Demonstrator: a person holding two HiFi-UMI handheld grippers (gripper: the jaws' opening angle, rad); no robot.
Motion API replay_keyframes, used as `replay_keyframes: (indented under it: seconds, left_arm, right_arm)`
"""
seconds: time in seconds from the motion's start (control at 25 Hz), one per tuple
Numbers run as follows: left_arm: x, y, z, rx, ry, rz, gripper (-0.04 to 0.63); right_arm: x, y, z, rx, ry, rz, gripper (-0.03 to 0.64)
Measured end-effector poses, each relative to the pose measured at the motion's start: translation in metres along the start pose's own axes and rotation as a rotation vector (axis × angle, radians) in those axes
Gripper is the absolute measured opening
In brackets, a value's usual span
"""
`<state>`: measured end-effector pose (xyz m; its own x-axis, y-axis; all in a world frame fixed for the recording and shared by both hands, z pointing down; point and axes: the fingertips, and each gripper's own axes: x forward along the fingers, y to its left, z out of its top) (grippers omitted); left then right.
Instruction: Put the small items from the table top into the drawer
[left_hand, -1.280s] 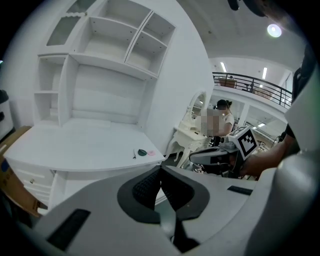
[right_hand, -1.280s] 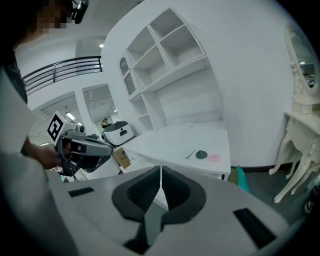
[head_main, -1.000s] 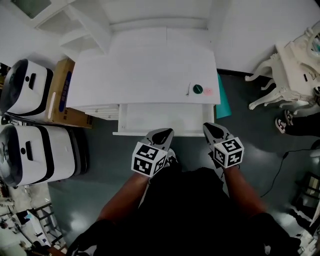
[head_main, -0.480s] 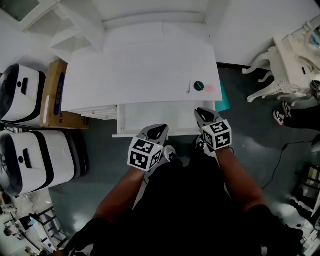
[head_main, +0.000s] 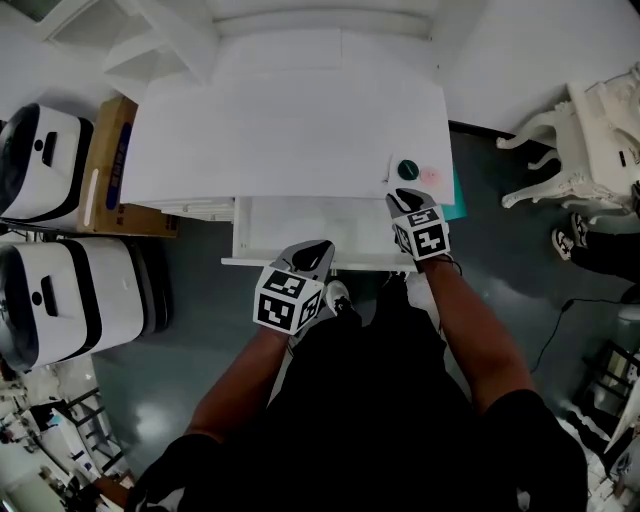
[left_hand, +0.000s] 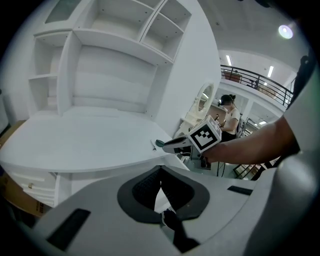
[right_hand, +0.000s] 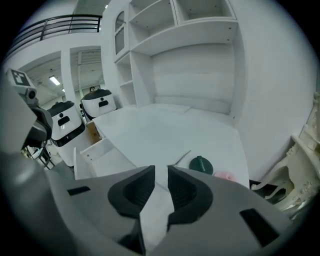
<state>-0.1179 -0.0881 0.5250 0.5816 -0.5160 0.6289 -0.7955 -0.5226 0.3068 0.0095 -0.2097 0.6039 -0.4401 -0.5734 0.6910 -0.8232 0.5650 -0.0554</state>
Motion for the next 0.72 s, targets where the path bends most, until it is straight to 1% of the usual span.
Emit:
replay_keyframes:
  seconds: [0.16, 0.44, 0.72]
  left_arm:
    - [0.006, 0.007, 0.001, -0.026, 0.012, 0.019, 0.011]
    - [0.015, 0.01, 0.008, -0.067, 0.008, 0.037, 0.011]
    - [0.021, 0.013, 0.008, -0.097, 0.017, 0.044, 0.011]
  right_arm:
    - [0.025, -0.007, -0.005, -0.031, 0.055, -0.004, 0.084]
    - [0.049, -0.018, -0.007, -0.027, 0.102, 0.01, 0.084]
    - [0.06, -0.023, -0.008, 0.052, 0.127, 0.022, 0.08]
